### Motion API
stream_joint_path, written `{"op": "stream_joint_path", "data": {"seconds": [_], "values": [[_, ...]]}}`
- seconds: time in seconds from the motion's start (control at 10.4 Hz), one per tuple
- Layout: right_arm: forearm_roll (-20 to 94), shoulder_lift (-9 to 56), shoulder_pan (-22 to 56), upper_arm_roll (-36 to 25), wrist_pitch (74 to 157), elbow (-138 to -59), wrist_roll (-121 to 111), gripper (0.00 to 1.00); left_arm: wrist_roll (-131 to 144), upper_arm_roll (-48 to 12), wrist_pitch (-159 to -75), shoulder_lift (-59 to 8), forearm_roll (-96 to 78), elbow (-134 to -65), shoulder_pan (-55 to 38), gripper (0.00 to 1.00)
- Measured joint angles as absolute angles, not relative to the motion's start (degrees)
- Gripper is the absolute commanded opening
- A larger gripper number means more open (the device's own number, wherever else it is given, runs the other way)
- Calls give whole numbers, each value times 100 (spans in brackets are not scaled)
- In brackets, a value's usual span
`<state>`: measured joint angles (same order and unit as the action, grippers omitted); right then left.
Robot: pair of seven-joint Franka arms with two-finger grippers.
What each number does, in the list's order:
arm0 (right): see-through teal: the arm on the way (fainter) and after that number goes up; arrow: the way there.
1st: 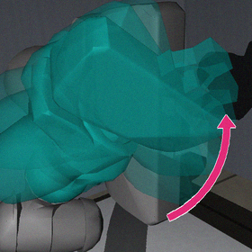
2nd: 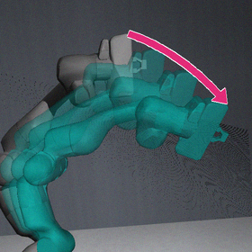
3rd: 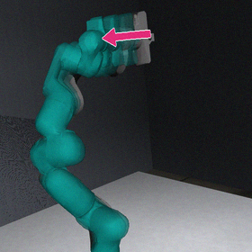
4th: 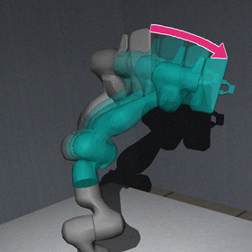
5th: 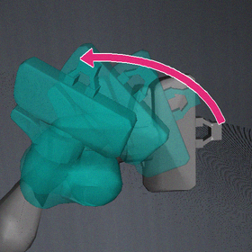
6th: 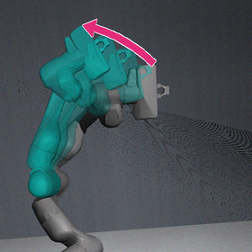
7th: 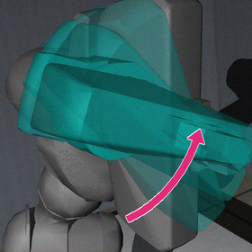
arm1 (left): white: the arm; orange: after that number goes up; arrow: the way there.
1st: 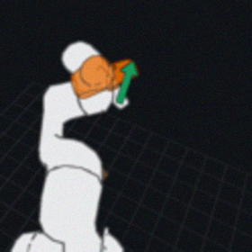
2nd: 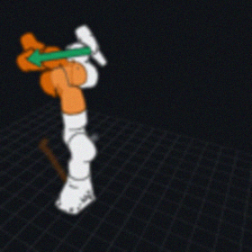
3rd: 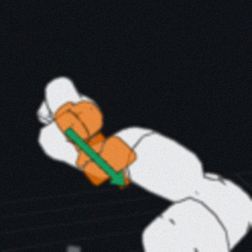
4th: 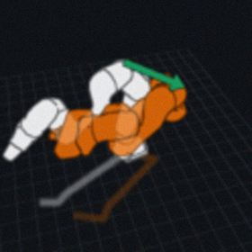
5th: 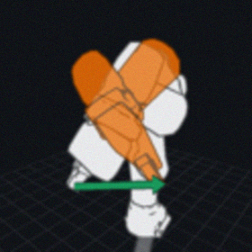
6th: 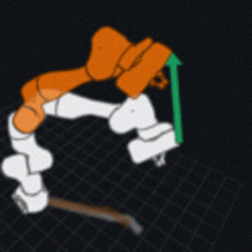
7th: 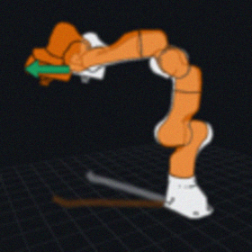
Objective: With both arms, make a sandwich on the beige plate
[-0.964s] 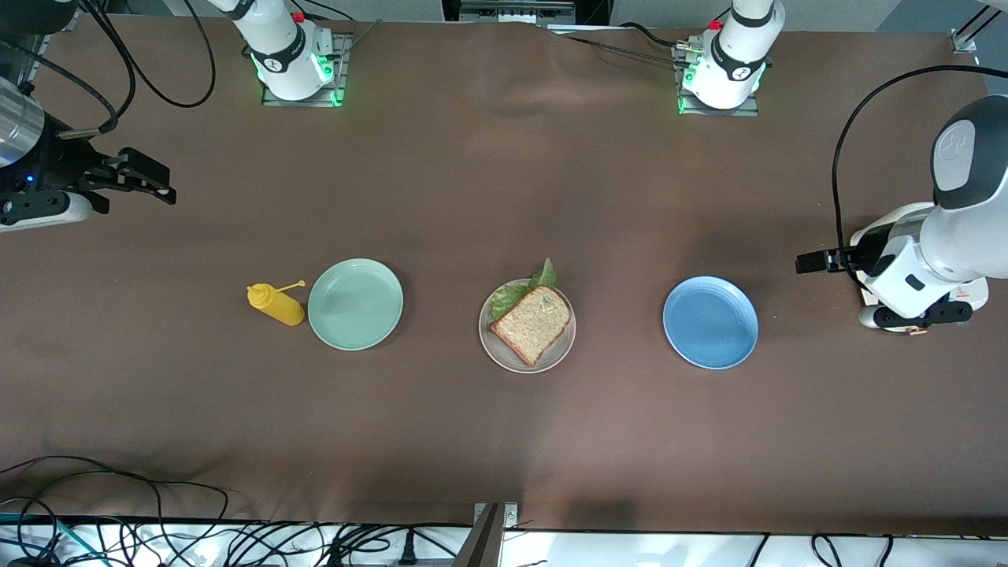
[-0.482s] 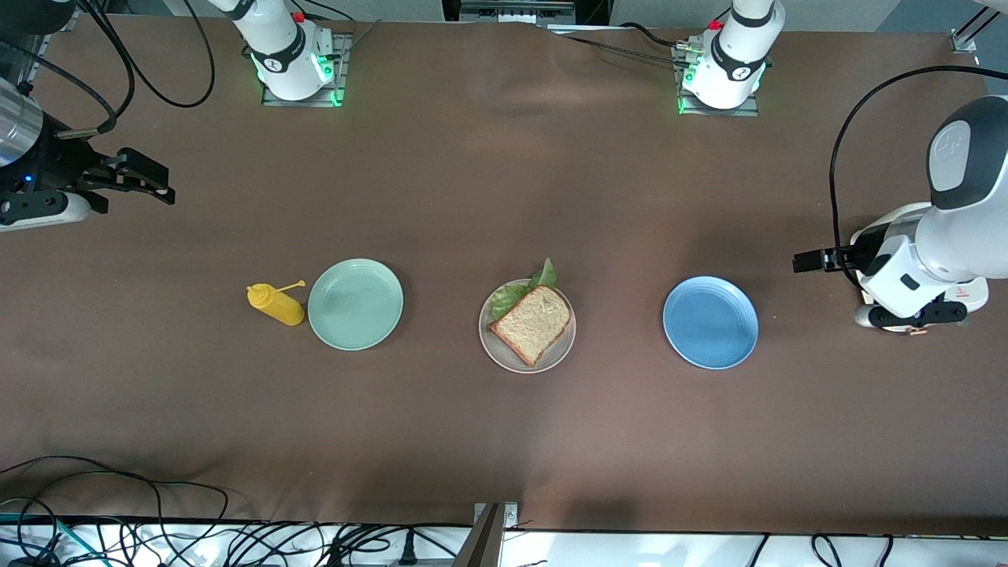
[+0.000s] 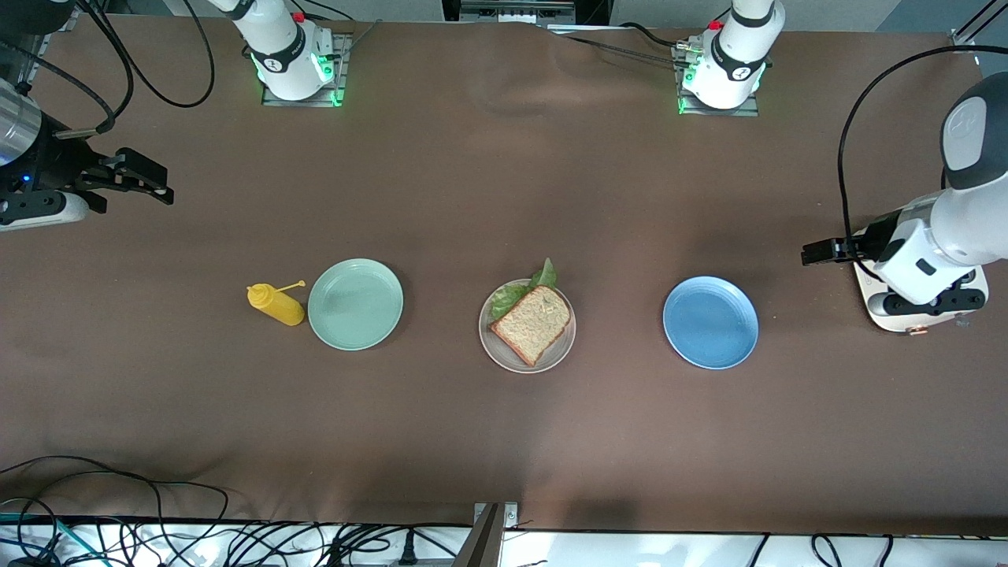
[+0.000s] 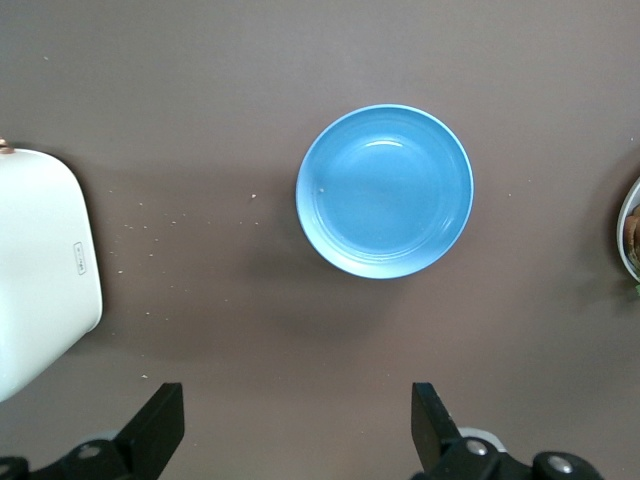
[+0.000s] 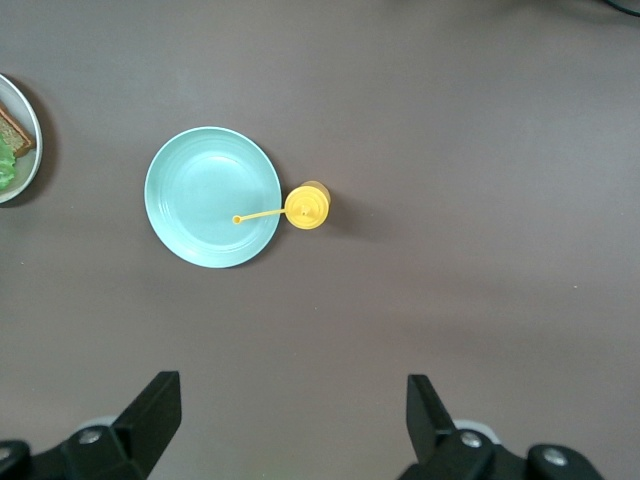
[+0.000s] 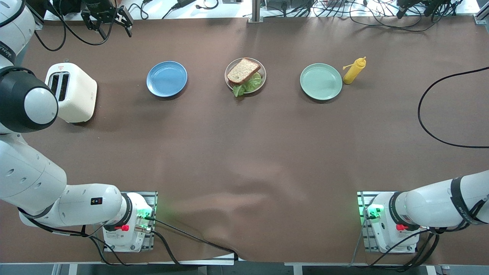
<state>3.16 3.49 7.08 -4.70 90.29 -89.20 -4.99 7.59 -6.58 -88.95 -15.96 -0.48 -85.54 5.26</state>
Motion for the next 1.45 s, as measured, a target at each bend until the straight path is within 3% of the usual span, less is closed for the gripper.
{"op": "stream_joint_path", "data": {"seconds": [1.45], "values": [[186, 314, 698, -753, 8981, -8681, -501, 100, 419, -620, -8901, -1573, 103, -8554, 591, 100]]}}
